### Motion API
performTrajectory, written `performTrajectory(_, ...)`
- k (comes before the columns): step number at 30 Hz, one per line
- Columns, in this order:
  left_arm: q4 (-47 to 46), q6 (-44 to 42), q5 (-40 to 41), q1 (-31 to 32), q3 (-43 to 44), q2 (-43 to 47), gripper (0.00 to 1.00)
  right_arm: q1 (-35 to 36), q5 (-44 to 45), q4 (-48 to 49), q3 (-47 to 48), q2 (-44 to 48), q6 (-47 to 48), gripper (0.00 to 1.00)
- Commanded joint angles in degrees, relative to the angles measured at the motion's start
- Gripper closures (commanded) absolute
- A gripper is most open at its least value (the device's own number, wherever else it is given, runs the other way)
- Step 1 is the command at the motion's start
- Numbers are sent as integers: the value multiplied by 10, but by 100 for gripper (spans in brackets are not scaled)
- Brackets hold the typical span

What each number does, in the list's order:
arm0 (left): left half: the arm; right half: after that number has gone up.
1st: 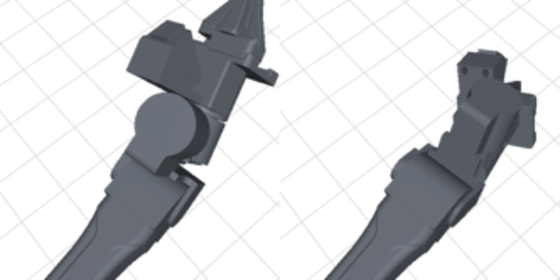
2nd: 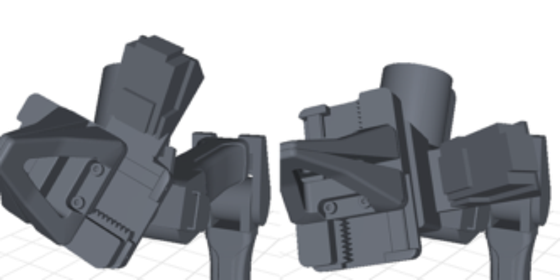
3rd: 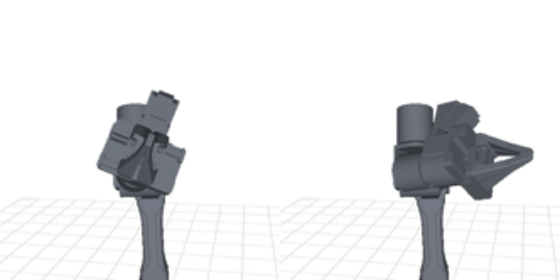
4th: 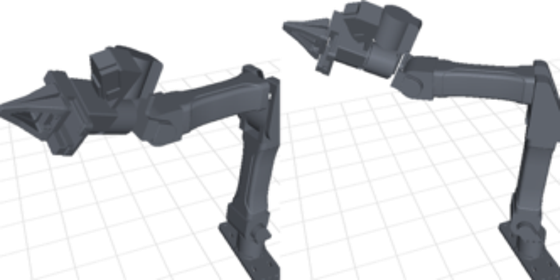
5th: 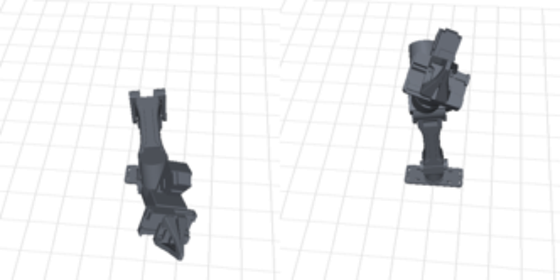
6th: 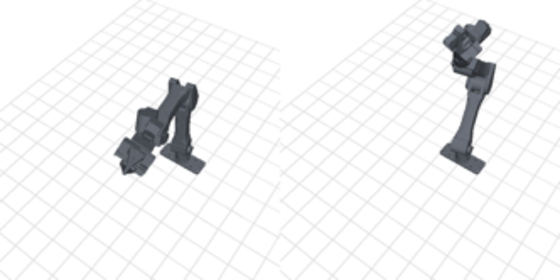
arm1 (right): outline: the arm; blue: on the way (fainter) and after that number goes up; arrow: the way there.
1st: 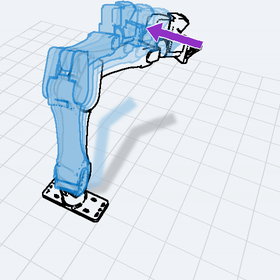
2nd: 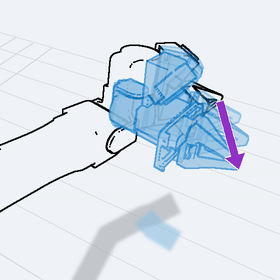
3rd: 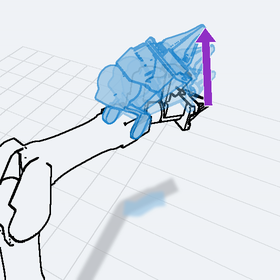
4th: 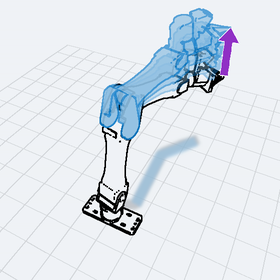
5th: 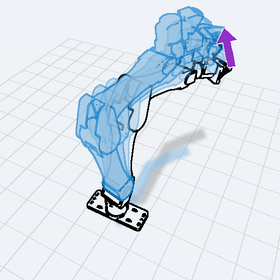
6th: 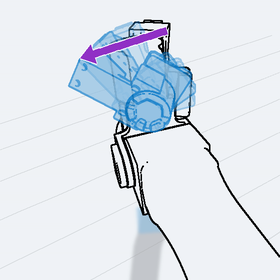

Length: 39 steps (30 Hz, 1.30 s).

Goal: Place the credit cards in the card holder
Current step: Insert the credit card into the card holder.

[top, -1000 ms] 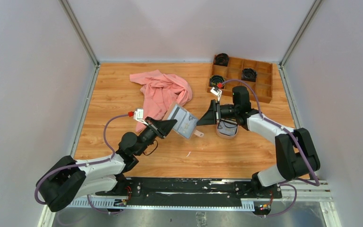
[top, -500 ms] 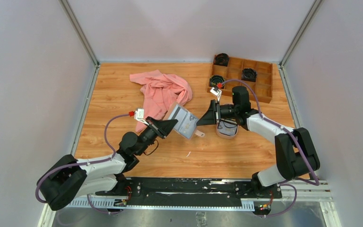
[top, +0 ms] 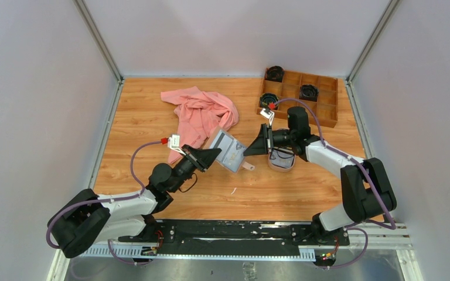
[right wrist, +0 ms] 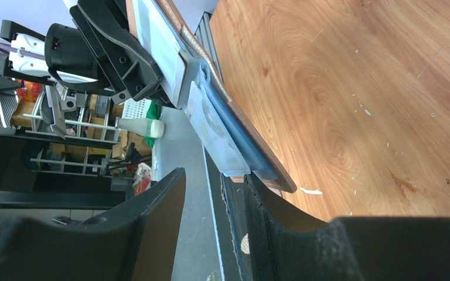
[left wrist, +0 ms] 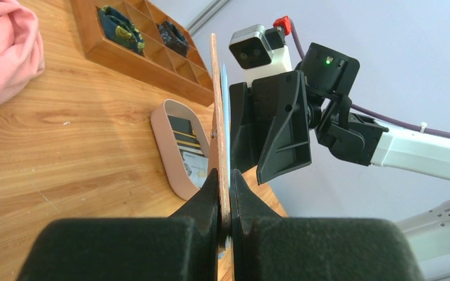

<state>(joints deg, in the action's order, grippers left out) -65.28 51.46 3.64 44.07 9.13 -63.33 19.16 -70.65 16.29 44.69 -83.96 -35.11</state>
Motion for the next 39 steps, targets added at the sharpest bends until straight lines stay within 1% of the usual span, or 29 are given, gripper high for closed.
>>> performTrajectory(1, -33, -2, 4, 4, 11, -4, 100, 10, -19, 1, -1, -3, -1, 55)
performTrajectory(11, 11, -31, 15, 5, 16, 1, 100, 14, -33, 7, 1, 6, -1, 61)
performTrajectory(21, 15, -33, -7, 5, 23, -16, 100, 23, -49, 29, 1, 10, -10, 65)
performTrajectory(24, 19, -34, -23, 7, 30, -25, 100, 24, -55, 44, 0, 12, -19, 65)
performTrajectory(27, 20, -34, -33, 10, 35, -37, 100, 26, -61, 72, -5, 16, -39, 63)
performTrajectory(30, 21, -35, -52, 14, 39, -48, 100, 28, -65, 80, -6, 18, -42, 61)
performTrajectory(37, 31, -39, -65, 16, 48, -63, 100, 39, -67, 86, -6, 21, -42, 57)
performTrajectory(39, 31, -39, -69, 16, 50, -64, 100, 39, -62, 69, -3, 18, -29, 56)
